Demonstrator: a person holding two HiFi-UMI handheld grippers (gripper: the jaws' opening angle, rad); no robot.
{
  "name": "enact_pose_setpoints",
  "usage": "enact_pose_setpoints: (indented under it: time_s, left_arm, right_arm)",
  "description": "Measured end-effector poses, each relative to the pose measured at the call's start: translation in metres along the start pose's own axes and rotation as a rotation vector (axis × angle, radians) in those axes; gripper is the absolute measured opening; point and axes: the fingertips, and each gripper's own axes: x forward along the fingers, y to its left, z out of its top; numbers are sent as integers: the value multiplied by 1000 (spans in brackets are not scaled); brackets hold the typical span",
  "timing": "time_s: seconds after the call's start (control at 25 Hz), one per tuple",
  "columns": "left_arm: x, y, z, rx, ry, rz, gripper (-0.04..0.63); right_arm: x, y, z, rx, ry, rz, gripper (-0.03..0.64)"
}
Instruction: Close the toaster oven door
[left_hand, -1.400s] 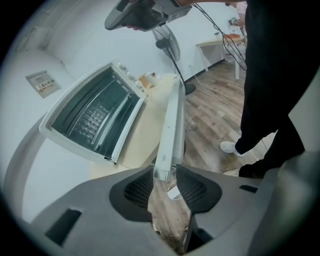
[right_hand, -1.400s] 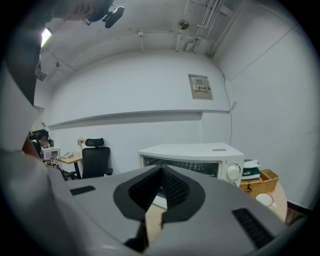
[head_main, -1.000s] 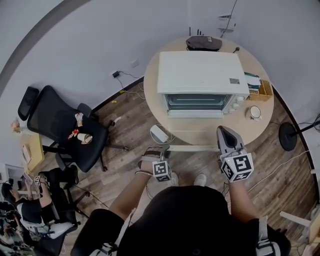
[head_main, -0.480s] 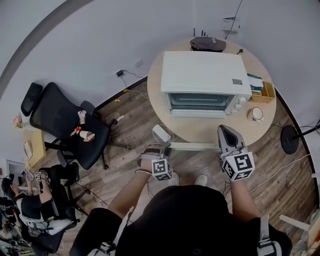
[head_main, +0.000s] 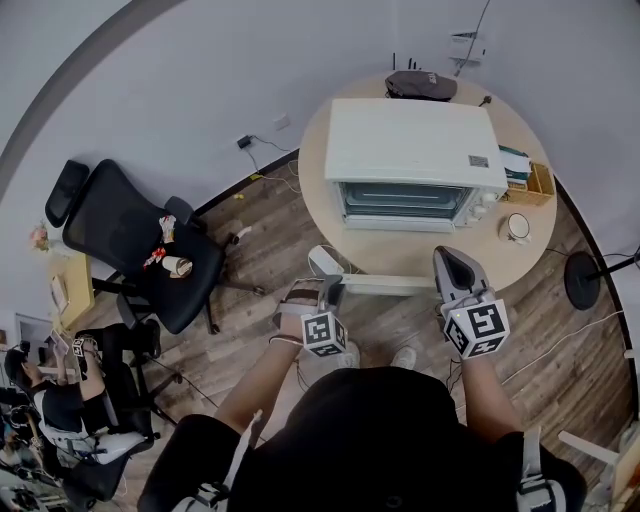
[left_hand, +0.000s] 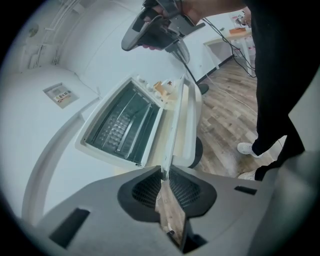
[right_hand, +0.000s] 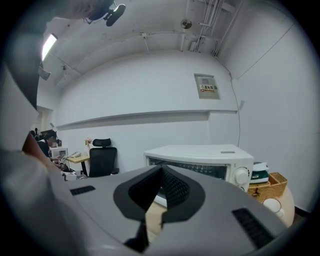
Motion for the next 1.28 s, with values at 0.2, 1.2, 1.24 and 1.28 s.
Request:
enact_pose_setpoints:
  time_s: [0.2, 1.2, 1.24, 1.28]
  left_arm:
    - [-4, 9, 1, -51, -2, 18, 51]
    - [-13, 94, 19, -74, -49, 207, 43]
    - [-12, 98, 20, -68, -49, 214, 44]
    - [-11, 101, 21, -61, -48, 222, 44]
  right_arm:
    - [1, -1, -1, -10, 5, 0, -2]
    - [3, -2, -6, -12, 20, -9, -3]
    - [3, -2, -6, -11, 19, -10, -2]
    - [3, -3, -6, -10, 18, -12, -3]
